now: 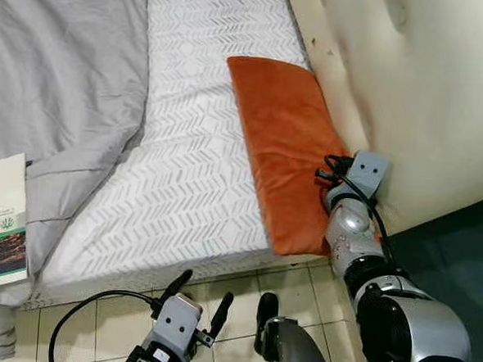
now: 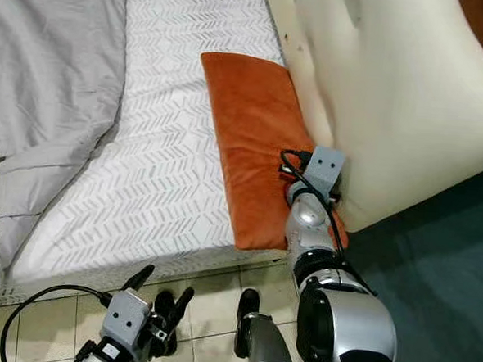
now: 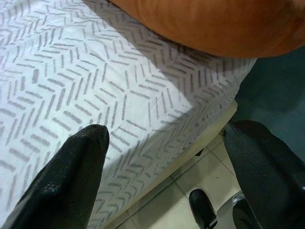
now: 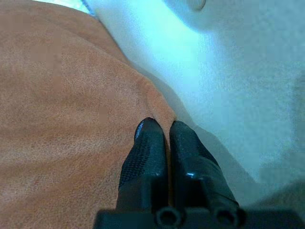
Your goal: Clean up the room
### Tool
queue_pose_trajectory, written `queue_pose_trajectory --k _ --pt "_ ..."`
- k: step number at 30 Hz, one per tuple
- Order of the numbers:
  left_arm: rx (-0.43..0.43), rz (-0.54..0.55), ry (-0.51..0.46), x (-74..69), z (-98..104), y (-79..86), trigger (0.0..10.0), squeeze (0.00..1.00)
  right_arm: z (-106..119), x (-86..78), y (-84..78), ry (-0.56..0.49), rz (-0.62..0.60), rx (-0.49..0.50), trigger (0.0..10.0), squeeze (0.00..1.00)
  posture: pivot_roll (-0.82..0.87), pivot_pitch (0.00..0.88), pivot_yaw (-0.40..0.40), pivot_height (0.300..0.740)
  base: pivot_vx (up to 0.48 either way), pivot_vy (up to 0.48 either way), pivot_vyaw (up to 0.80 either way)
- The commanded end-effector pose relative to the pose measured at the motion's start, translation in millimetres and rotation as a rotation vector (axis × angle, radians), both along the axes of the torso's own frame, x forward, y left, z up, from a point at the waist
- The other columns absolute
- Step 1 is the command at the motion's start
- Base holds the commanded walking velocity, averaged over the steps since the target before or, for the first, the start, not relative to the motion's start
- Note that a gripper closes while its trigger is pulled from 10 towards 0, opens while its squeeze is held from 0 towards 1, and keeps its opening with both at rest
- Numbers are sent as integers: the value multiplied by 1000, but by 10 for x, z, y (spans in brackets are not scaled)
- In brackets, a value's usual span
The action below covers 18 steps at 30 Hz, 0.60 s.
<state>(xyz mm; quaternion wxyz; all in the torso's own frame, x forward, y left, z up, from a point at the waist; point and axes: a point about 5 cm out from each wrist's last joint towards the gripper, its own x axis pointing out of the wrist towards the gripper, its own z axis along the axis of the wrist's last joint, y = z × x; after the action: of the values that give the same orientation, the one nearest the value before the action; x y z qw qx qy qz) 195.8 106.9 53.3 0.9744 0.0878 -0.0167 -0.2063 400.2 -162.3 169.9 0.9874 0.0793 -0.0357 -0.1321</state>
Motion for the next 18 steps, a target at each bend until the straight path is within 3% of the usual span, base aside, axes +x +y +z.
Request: queue_pose_trajectory --k 1,4,8,13,18 --pt "14 -3 38 -94 -70 -8 10000 0 618 61 -300 -238 -145 -26 0 0 137 533 -47 740 0 0 0" --pt "15 -1 34 -94 -65 -10 10000 0 675 45 -385 -256 -199 -66 0 0 140 535 -47 740 0 0 0" --pt "17 0 26 -98 -56 -9 10000 0 803 18 -460 -300 -264 -247 0 0 139 536 -49 740 0 0 0" --pt "19 1 21 -105 -51 -18 10000 0 806 -12 -558 -297 -331 -305 0 0 137 541 -52 740 0 0 0" --pt "22 6 18 -107 -44 -10 10000 0 1018 -84 -767 -373 -464 -444 0 0 142 544 -51 740 0 0 0"
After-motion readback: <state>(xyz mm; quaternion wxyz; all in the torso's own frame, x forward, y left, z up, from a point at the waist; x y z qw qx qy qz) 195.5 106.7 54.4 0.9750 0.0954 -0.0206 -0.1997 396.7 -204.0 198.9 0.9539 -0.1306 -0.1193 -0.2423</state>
